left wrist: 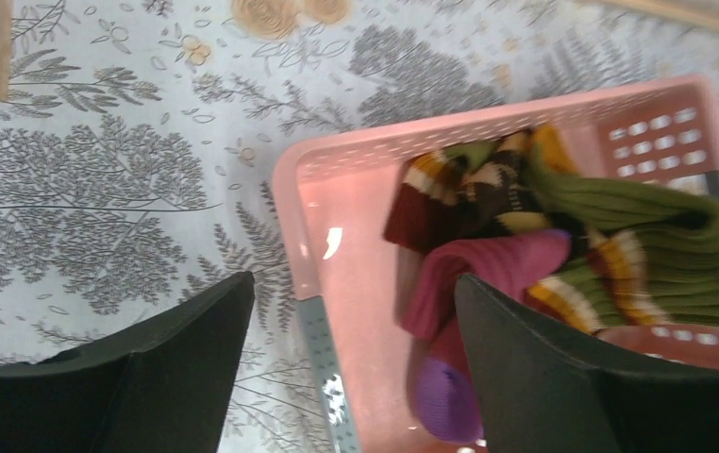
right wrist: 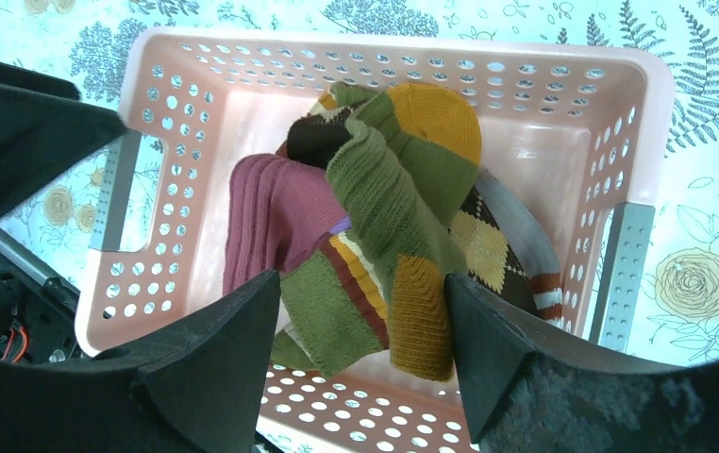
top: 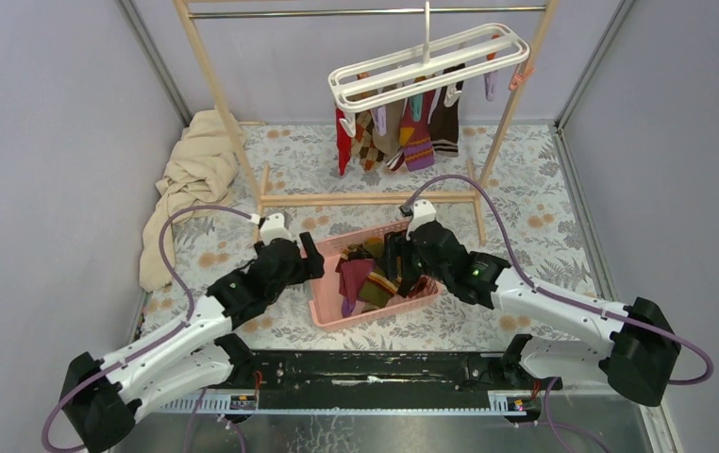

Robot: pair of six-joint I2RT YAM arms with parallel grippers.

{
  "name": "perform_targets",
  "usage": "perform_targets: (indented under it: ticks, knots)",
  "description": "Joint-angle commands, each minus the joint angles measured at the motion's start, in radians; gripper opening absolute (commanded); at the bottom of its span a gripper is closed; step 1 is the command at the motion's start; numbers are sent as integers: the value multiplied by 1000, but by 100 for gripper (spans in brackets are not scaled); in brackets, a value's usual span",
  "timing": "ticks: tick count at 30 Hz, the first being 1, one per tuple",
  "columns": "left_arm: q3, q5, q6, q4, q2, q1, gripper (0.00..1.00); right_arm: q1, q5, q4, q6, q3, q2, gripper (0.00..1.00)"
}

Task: Remove the socks clipped to the hanger
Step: Adjust the bin at the center of the board.

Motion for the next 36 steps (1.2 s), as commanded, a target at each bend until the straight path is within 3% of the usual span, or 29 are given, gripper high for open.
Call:
perform_targets:
  ticks: [1, 3, 7, 20, 27, 31, 36]
  knots:
    - [-7, -30, -7, 101, 80, 23, 78, 1, -9, -21, -24, 63, -5, 72]
    - [-5, -26, 2, 117, 119, 38, 69, 1, -4, -39, -23, 68, -12, 72]
    - [13, -12, 29, 150, 212, 76, 62, 1, 16, -51, -19, 57, -40, 72]
    - [82, 56, 108, 324, 458, 218, 62, -6, 53, -82, -24, 43, -115, 73]
    - [147, 73, 153, 373, 563, 256, 61, -86, -12, -88, -21, 46, -171, 74]
    - [194, 90, 164, 356, 591, 260, 68, -144, -57, -99, -36, 78, -189, 74]
    - [185, 150, 144, 286, 469, 260, 84, -172, -70, -140, -86, 182, -199, 76]
